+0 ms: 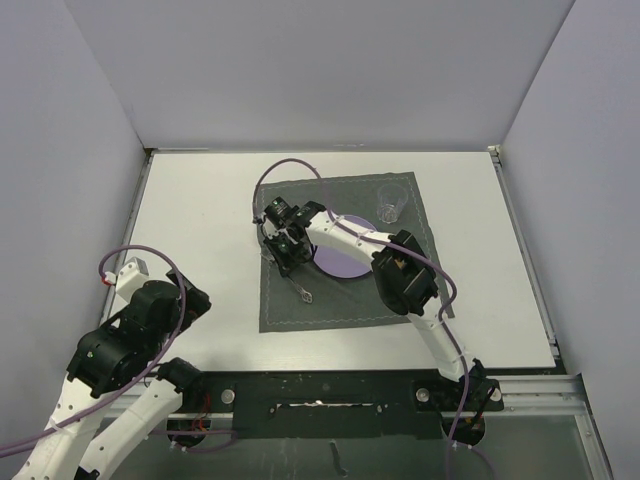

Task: Set the dinner table for one person
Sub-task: Adjust the fork on the napkin.

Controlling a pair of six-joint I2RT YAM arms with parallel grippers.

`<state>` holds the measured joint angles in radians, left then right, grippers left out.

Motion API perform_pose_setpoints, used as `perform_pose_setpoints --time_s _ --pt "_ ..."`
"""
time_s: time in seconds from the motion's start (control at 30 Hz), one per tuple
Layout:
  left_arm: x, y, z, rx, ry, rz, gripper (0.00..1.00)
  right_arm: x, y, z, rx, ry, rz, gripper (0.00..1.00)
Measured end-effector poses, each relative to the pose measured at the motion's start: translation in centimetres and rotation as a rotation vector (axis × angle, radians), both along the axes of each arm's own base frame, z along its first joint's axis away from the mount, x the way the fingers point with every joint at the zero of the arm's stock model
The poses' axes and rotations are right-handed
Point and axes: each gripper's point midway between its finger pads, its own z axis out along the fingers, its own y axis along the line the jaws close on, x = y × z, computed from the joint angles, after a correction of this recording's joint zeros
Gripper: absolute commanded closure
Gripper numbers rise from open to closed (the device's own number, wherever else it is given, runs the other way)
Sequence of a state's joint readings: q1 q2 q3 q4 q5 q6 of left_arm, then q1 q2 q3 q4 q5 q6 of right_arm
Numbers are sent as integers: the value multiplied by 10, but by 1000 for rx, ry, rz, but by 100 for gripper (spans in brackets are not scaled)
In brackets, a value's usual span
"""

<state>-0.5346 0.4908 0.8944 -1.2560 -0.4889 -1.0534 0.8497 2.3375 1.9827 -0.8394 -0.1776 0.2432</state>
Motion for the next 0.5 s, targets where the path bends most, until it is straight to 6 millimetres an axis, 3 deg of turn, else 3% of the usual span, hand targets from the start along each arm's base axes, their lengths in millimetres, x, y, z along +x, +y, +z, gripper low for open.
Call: perform_pose_setpoints --time_s 0.5 --pt "-2 -2 1 -16 -4 -11 7 3 -2 7 -13 -24 -21 100"
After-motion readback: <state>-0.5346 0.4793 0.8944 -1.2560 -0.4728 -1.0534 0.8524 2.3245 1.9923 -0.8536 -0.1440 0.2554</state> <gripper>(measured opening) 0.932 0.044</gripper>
